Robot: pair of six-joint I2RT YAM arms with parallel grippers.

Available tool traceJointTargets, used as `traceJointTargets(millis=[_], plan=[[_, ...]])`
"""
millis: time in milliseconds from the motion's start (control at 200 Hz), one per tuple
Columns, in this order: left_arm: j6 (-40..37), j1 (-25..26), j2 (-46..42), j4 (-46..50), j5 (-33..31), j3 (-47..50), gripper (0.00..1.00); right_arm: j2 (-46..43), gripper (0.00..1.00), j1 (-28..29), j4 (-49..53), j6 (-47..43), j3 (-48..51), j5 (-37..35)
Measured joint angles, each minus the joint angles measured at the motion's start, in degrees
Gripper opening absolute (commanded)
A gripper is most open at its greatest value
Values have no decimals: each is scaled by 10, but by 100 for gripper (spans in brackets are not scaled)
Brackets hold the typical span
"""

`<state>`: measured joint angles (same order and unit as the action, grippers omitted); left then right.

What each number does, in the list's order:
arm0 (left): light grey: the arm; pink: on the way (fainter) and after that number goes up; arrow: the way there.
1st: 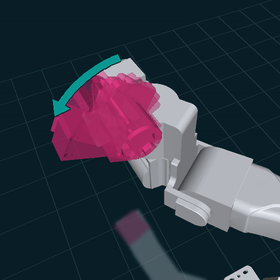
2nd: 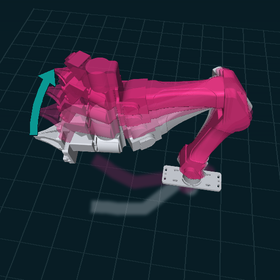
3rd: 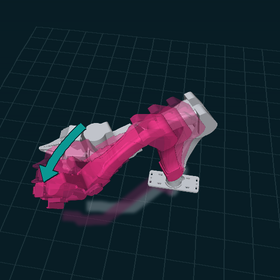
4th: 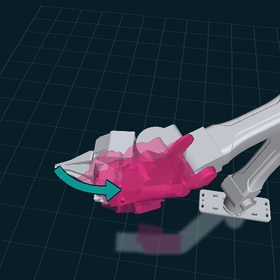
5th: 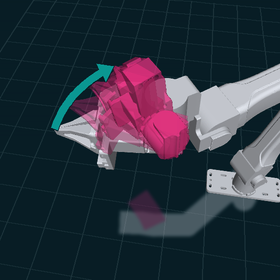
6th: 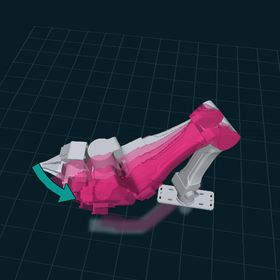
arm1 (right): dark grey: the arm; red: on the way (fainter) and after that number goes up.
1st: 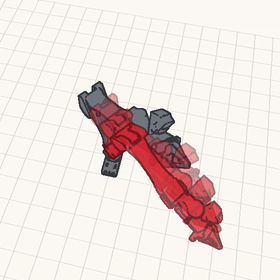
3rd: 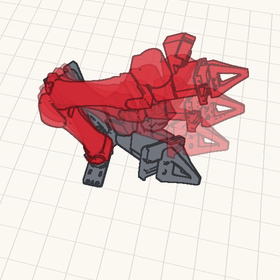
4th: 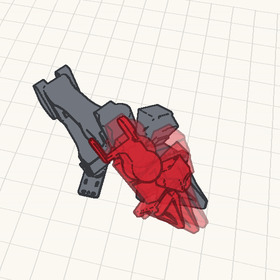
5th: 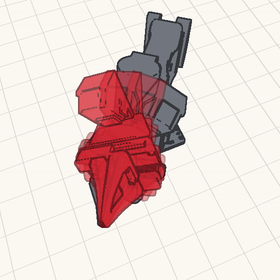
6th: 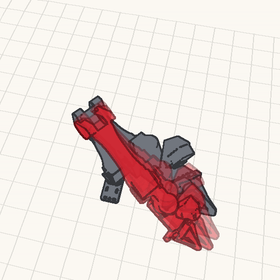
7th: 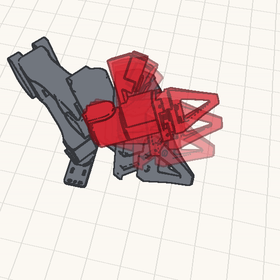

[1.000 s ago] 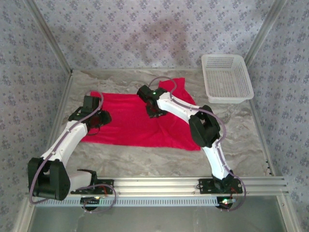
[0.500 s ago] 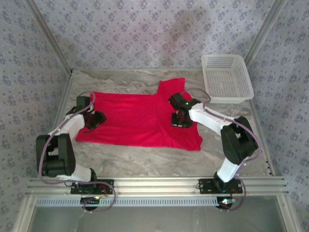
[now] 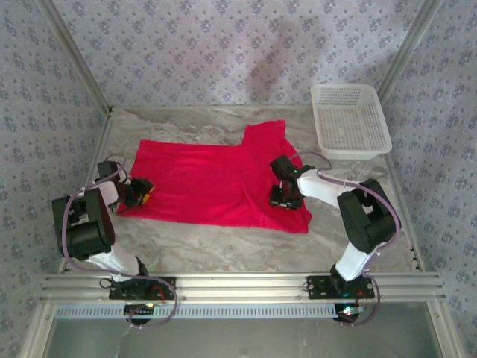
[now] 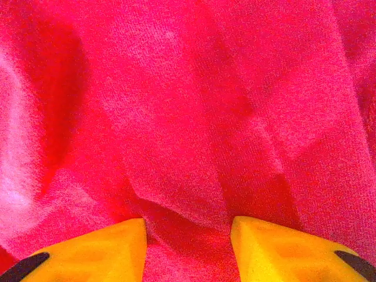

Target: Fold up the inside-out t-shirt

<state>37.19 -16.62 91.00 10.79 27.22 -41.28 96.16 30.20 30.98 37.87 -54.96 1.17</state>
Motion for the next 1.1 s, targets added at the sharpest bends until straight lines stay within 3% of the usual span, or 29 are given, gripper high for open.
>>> traceJointTargets(millis=[270, 515, 690, 919, 1099], plan=[[0, 0, -116, 91, -36, 55, 40, -71, 47, 12, 68, 3, 44, -14], [-3, 14, -130, 156, -68, -91, 42, -53, 49, 8, 110, -41, -177, -48], [-12, 46, -31, 149, -89, -250, 42, 64, 48, -27, 91, -80, -372, -99], [-43, 63, 167, 184, -123, -434, 42, 334, 48, -79, 118, -122, -648, -144], [-68, 63, 272, 230, -147, -544, 43, 462, 49, -103, 149, -144, -777, -156]])
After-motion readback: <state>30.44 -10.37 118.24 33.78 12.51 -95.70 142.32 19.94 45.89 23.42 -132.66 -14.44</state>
